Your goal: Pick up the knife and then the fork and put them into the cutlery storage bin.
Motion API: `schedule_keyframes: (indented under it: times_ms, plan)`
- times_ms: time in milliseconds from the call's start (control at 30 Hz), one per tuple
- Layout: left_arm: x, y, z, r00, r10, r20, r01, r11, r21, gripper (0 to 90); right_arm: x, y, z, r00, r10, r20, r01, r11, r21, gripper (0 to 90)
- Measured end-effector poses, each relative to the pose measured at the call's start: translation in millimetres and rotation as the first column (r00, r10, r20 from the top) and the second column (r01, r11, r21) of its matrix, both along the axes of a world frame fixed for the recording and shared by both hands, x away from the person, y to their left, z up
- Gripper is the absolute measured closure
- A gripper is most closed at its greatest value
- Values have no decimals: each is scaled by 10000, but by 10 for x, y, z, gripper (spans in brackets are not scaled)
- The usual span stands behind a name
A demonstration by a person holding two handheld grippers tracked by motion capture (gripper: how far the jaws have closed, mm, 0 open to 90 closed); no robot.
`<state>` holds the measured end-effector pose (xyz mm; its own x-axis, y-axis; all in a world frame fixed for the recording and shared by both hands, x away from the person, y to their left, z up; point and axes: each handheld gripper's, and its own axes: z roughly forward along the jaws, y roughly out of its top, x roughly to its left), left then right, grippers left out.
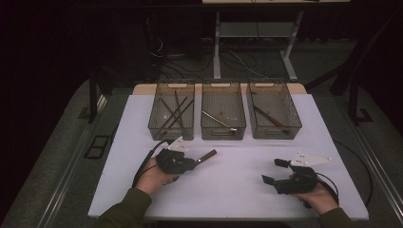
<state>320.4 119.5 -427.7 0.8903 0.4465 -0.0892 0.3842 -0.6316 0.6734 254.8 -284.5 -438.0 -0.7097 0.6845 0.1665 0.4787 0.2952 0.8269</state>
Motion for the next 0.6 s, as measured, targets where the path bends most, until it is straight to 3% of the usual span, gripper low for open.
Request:
schedule_keyframes:
  times_ms: [267,367,533,600]
  plan:
    - [-96,-98,141,9982,-578,146,584,9973,-442,774,51,121,93,9957,892,236,-893,9960,44,136]
    - [-137,-169,201,9948,-1000,174,1008,9934,-550,774,90,201,165,9896,1423,199,-1417,9896,-260,136]
    - [-205,-333,284,9802,-1963,251,1974,9789,-531,774,152,317,326,9691,2446,303,-2433,9691,-404,136]
    - [-231,-413,317,9730,-2289,300,2303,9713,-589,774,187,367,371,9543,2976,265,-2966,9543,-370,137]
